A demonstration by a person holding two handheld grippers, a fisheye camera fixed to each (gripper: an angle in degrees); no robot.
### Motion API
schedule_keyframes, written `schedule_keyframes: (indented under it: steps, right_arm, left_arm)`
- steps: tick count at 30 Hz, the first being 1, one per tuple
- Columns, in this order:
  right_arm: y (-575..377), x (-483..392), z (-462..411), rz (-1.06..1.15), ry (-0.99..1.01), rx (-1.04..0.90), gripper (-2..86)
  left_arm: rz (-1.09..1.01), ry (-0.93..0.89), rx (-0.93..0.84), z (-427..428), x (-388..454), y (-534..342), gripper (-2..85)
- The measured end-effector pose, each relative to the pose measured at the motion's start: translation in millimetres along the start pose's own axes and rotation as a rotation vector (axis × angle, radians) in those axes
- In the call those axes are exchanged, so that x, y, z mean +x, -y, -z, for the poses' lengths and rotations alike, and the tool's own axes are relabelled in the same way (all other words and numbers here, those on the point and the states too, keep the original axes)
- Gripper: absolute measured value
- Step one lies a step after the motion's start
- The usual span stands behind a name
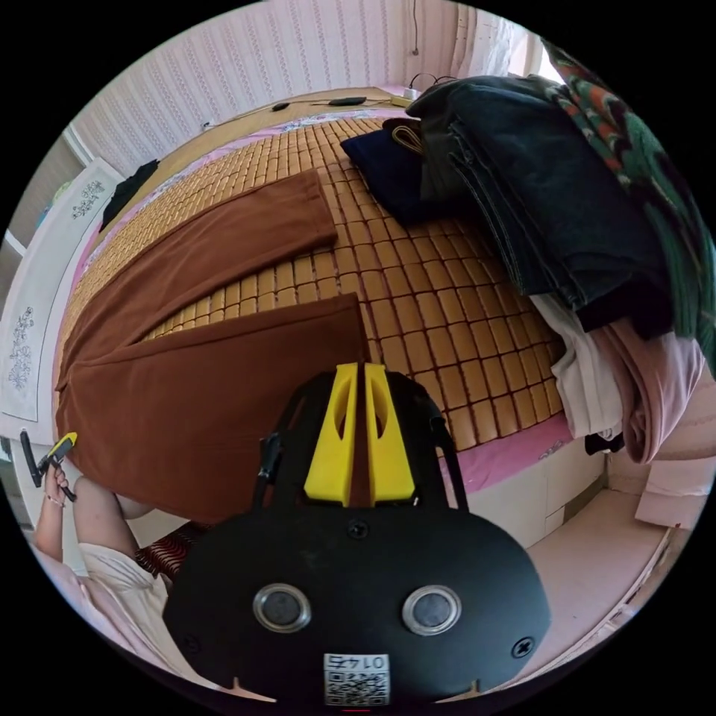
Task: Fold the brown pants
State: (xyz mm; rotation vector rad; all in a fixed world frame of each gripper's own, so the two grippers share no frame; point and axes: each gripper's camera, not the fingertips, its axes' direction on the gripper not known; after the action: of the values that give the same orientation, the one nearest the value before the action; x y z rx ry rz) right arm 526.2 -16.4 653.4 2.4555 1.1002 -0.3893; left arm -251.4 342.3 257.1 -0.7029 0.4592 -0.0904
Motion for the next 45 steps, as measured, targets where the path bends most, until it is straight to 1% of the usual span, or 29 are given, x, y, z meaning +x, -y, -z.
schedule_keyframes:
  steps: [1,3,4,5,7,9,10,12,13,15,16,18,21,23,24,26,28,29,31,32,33,35,38,39,40,42,43,44,45]
  right_arm:
    - [-1,-5,4,0.014,-0.002,0.022,0.2]
    - [3,-36,14,0.125,0.009,0.079,0.0]
    - [6,-47,15,0.161,0.007,0.084,0.0]
    - [14,-72,13,0.229,0.006,0.086,-0.1]
    - [30,-120,6,0.341,0.029,0.086,0.0]
    - [49,-204,-5,0.535,0.103,0.094,0.3]
    - [53,-227,-7,0.584,0.125,0.100,0.5]
    - [63,-325,-18,0.758,0.202,0.107,1.5]
    - [65,-350,-21,0.793,0.224,0.099,1.9]
    - [65,-451,-33,0.951,0.327,0.027,6.5]
    - [63,-475,-35,0.988,0.348,0.011,7.5]
    - [45,-563,-39,1.142,0.394,-0.030,9.4]
    - [11,-647,-35,1.291,0.413,-0.012,8.9]
    - [-12,-685,-32,1.373,0.428,0.001,8.5]
    - [-27,-708,-32,1.419,0.419,0.016,8.4]
    - [-44,-736,-41,1.456,0.380,0.020,8.4]
    - [-52,-759,-56,1.448,0.344,-0.042,8.7]
    - [-53,-769,-66,1.438,0.332,-0.104,9.0]
    - [-53,-775,-72,1.429,0.313,-0.129,7.7]
    - [-52,-776,-69,1.442,0.320,-0.144,5.3]
    - [-51,-775,-62,1.451,0.332,-0.132,3.6]
    - [-46,-769,-44,1.440,0.302,-0.031,2.1]
    - [-39,-753,-17,1.394,0.439,0.029,1.2]
    - [-41,-750,-13,1.367,0.481,0.041,1.1]
    - [-43,-750,-14,1.362,0.496,0.032,1.0]
    - [-58,-758,-31,1.399,0.464,-0.086,0.9]
    - [-61,-756,-34,1.402,0.444,-0.098,0.9]
    - [-64,-743,-32,1.394,0.445,-0.094,0.8]
    - [-63,-718,-17,1.372,0.496,-0.054,0.6]
  left_arm:
    - [0.037,0.009,0.050,14,-16,-11,-0.4]
    - [0.096,0.063,0.115,35,-44,-29,0.0]
    - [0.148,0.124,0.139,48,-65,-42,0.4]
    - [0.212,0.186,0.159,59,-87,-56,1.4]
    - [0.325,0.207,0.204,74,-120,-81,3.0]
    - [0.406,0.114,0.286,86,-150,-109,4.9]
    - [0.469,0.077,0.330,91,-166,-128,5.7]
    - [0.544,0.045,0.359,92,-184,-154,6.5]
    - [0.587,0.020,0.378,90,-192,-168,7.4]
    - [0.639,-0.035,0.407,83,-203,-186,9.0]
    - [0.660,-0.056,0.433,79,-209,-196,9.8]
    - [0.688,-0.075,0.453,72,-217,-207,10.7]
    - [0.731,-0.103,0.461,60,-231,-220,11.1]
    - [0.688,-0.144,0.460,57,-238,-219,10.6]
    - [0.682,-0.133,0.454,57,-239,-218,10.4]
    - [0.654,-0.131,0.455,58,-243,-215,9.3]
    - [0.680,-0.138,0.420,54,-251,-216,7.6]
    - [0.682,-0.156,0.429,53,-255,-220,6.1]
    - [0.700,-0.189,0.425,52,-262,-225,2.9]
    - [0.690,-0.212,0.451,56,-263,-228,1.2]
    - [0.683,-0.209,0.461,58,-262,-229,0.3]
    - [0.634,-0.164,0.517,76,-254,-232,-0.5]
    - [0.628,-0.083,0.626,104,-244,-246,-0.7]
    - [0.635,-0.060,0.636,107,-244,-249,-0.6]
    - [0.655,-0.006,0.627,108,-244,-255,-0.5]
    - [0.697,0.053,0.511,96,-251,-258,0.3]
    - [0.748,0.049,0.437,86,-257,-263,1.2]
    - [0.762,0.038,0.425,84,-259,-270,1.8]
    - [0.764,0.037,0.434,87,-258,-275,2.0]
